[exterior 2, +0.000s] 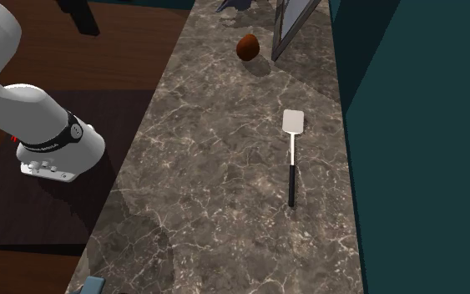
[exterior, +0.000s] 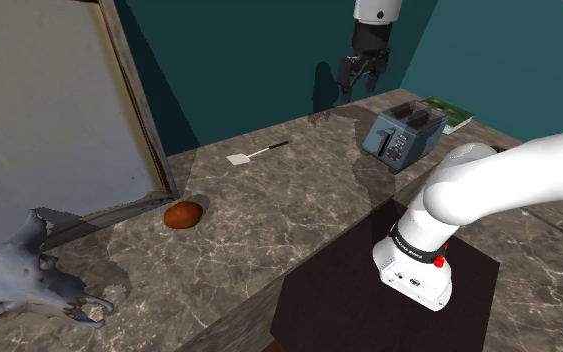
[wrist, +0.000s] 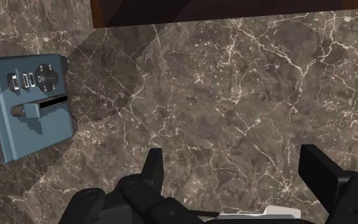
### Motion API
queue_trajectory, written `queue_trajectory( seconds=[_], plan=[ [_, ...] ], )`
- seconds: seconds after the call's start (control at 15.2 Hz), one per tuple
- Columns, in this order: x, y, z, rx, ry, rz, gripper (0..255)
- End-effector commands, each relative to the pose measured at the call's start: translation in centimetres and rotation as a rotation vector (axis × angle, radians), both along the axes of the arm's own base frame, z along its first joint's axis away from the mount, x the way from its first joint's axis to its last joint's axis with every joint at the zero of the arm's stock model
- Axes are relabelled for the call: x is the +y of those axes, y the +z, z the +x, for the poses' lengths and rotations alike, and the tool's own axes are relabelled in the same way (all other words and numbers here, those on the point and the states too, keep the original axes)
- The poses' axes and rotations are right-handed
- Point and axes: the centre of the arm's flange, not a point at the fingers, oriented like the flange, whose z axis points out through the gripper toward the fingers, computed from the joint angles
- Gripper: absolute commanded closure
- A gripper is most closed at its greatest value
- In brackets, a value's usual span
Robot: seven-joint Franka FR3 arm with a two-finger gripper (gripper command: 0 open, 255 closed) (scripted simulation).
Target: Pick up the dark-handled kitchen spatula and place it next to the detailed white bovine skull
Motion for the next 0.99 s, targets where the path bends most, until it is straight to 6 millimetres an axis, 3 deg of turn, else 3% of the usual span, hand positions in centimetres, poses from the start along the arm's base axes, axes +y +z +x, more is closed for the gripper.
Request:
queue_trajectory(
  seconds=[0.0, 0.46, 0.92],
  plan=[
    [0.0, 0.0, 0.0, 0.0, 0.0, 0.0, 0],
    [-4.4, -5.8, 5.3, 0.011, 0.3, 0.017, 0],
    [-7.1, -11.8, 11.5, 0.022, 0.601, 0.034, 0]
  ],
)
